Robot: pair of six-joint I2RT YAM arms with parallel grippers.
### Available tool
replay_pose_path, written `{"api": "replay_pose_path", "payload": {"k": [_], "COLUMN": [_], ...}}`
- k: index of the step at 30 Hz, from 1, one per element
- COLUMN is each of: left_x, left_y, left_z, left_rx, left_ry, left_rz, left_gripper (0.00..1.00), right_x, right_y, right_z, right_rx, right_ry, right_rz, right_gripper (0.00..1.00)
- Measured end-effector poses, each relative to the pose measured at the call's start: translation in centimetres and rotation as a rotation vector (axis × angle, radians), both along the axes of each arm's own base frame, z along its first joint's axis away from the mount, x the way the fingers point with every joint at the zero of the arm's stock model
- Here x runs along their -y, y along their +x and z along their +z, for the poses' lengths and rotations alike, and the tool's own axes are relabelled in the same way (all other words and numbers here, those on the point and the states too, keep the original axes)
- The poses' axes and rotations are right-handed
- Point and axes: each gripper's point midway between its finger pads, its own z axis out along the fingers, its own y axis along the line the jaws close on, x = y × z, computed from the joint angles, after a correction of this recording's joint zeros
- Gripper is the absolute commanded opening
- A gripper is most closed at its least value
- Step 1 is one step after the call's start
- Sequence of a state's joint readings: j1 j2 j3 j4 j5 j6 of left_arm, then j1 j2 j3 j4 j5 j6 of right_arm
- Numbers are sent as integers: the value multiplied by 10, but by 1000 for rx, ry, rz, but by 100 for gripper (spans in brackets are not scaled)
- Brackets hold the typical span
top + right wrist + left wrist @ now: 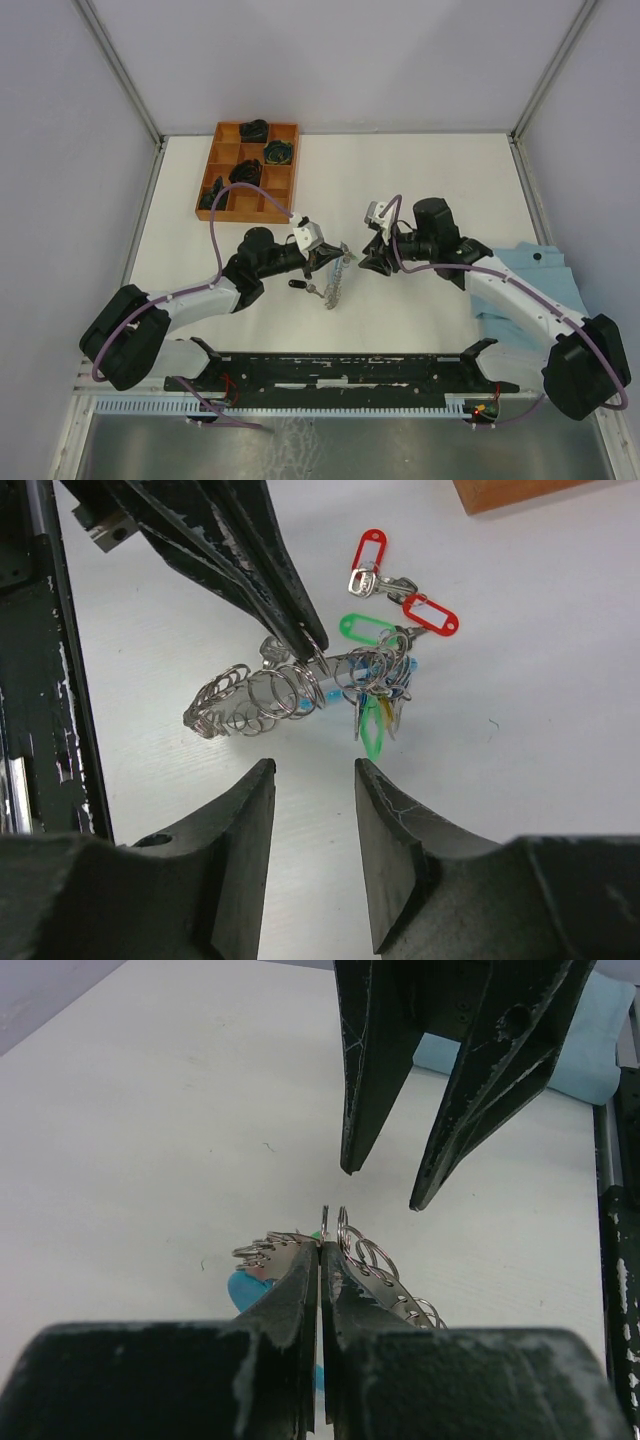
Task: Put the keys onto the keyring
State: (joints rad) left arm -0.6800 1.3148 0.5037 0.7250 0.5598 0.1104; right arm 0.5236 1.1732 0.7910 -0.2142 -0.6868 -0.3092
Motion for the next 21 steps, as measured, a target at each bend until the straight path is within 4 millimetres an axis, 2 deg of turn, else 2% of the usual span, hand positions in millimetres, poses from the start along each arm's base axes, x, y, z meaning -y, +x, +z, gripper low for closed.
{"api": "replay_pose_path", "payload": {"k": [5,14,21], "left_x": [0,2,3], "left_y": [0,-2,-3], "left_z": [2,6,8], "left_rx": [5,19,25], "left_ry": [-4,-18,-24], "left_rz": [-1,-21,-26], "left_gripper": [3,3,3], "right_x": [3,0,-8], "right_y": [10,24,33], "right_z": [-11,-36,-29], "right_rx": [-40,-87,-65], "right_ry": [0,12,63], "right_rz": [-99,-177,-181], "right_gripper": [44,46,47]}}
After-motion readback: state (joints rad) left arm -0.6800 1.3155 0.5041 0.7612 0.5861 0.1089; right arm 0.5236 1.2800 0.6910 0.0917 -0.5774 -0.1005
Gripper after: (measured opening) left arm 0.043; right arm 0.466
